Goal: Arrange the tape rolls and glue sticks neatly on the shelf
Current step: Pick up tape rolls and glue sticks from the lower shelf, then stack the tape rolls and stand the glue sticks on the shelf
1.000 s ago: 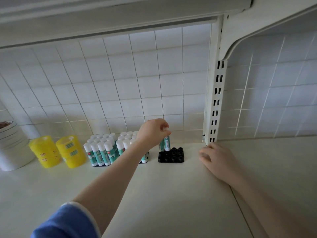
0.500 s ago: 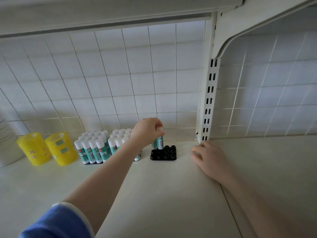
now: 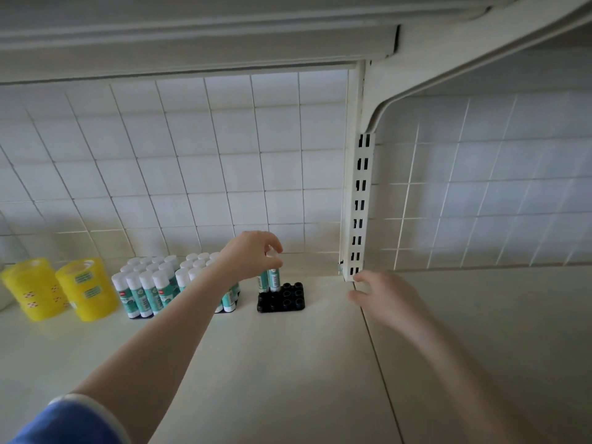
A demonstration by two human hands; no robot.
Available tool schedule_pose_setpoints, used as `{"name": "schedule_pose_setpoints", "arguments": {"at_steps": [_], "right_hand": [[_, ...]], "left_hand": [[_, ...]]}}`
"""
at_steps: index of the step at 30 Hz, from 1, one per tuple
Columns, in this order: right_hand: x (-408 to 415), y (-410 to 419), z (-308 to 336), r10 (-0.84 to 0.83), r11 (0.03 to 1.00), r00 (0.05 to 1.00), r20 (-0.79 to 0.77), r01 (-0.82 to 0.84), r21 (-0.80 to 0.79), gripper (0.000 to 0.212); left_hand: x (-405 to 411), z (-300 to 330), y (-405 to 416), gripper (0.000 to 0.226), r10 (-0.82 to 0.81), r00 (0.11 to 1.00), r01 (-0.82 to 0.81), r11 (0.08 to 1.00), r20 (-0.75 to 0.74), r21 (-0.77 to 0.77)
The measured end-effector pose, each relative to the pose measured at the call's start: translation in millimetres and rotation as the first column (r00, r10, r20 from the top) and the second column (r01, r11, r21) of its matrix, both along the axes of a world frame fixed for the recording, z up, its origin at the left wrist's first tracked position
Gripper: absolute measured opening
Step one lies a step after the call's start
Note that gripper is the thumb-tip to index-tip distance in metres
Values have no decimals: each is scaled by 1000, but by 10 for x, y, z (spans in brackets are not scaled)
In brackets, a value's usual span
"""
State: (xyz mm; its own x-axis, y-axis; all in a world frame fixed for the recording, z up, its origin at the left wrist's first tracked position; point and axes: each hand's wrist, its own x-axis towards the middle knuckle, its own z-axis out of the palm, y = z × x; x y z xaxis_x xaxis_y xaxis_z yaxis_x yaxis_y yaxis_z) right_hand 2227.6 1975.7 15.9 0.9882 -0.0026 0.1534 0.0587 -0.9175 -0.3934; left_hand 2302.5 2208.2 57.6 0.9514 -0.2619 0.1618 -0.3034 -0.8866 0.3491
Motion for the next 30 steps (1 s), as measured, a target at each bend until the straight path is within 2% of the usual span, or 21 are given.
{"name": "schedule_pose_setpoints", "arguments": {"at_steps": [7,12,17,21,26,30], "right_hand": [[-305,-96,73,-55,998,996,71,56,-3,41],[-712,-211,-54,-196,975,974,110,205,-85,40],[-1302,-500,-239,-336,910,920,202,372,-180,39],[-1659,-813,-328,-426,849,881,208,468,-244,34],[-1998,-1287,-380,-519,798,811,272,573,-186,22],[-2241,-1886,-432,-510,779,784,354,595,-198,24]], "left_hand": [[-101,58,66,39,-1,1000,1,1000,-17,-29],[-468,68,7,38,31,969,-53,995,246,80],[-976,-150,-266,38,2,926,5,1000,376,-18],[-1286,-304,-620,38,-75,936,89,996,344,-25],[-1483,-417,-1080,43,-124,946,133,991,300,-10],[-1653,-470,-1669,45,-127,958,144,988,255,-48]]}}
